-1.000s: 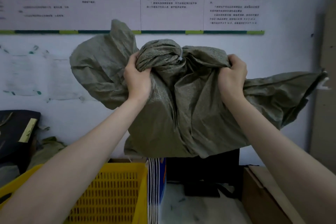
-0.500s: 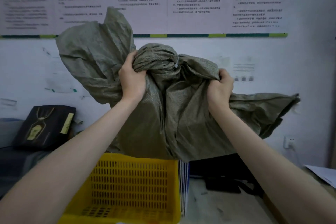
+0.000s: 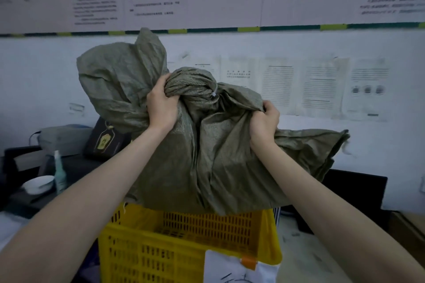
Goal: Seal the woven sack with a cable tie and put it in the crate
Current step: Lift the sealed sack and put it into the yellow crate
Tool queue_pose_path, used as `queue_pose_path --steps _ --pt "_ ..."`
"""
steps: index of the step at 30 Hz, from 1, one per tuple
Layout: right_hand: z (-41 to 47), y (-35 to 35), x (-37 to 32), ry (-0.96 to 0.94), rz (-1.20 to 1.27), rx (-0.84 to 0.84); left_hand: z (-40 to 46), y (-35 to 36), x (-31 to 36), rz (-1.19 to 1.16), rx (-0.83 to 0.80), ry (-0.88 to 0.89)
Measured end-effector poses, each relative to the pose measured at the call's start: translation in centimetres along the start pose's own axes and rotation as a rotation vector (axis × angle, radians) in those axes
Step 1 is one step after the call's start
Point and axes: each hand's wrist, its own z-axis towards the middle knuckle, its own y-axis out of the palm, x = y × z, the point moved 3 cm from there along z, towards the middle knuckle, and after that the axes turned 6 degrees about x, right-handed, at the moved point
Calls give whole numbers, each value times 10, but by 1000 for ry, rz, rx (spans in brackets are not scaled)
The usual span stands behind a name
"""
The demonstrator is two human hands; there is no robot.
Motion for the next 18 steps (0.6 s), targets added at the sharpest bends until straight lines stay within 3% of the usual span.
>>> queue_pose_path --steps 10,18 --pt "-38 37 68 317 45 -14 -1 -29 -69 194 -125 -90" --pt "-72 32 126 436 41 1 -28 -24 -108 284 -236 -51"
